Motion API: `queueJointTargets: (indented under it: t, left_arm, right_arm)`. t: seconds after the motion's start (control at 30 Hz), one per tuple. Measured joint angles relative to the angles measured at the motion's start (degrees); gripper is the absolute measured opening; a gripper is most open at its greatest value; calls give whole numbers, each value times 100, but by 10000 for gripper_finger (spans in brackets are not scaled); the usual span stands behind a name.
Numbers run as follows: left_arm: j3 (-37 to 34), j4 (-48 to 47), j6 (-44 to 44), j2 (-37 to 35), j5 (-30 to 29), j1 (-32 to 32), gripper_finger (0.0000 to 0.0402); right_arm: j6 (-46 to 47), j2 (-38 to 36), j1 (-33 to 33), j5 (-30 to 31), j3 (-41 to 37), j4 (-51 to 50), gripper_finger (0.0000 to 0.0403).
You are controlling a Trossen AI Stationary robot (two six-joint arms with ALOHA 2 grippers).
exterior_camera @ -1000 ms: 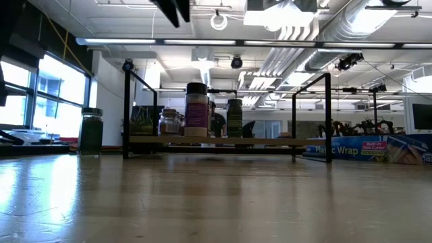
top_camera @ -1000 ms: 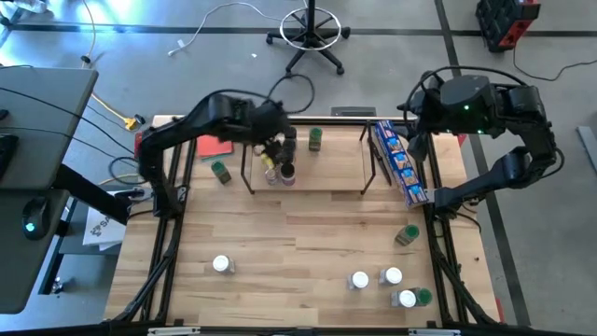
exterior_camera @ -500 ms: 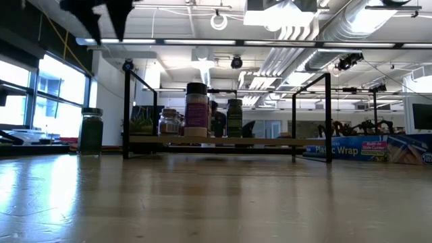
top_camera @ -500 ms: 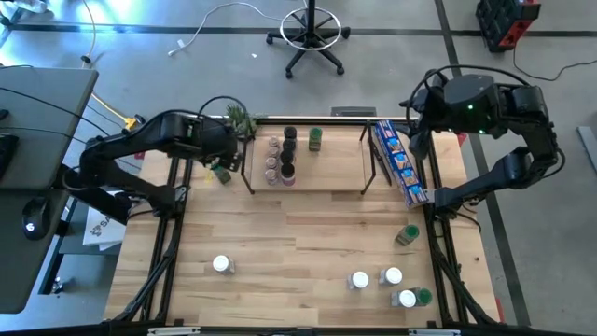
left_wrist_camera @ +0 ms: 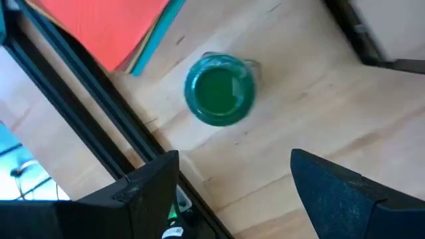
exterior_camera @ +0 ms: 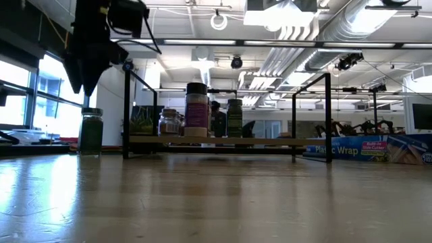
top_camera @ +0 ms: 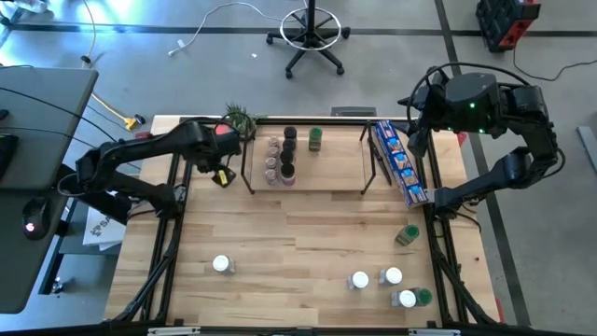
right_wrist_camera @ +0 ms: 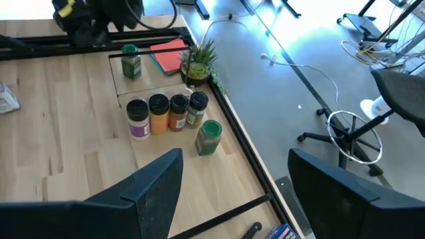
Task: Shelf spices
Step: Put the green seasoning bottle aligned with the other green seasoning bottle on the shelf
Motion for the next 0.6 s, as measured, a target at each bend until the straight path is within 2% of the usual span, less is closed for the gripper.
queueJointTargets:
  t: [0.27, 0.6]
  left_arm:
    - [-459, 973, 507, 51, 173, 432, 284]
    - [-930, 1506, 691, 50, 82, 717, 284]
  right_arm:
    - [60, -2, 0, -2, 0, -2, 268]
    - [124, -2, 0, -2, 0, -1, 268]
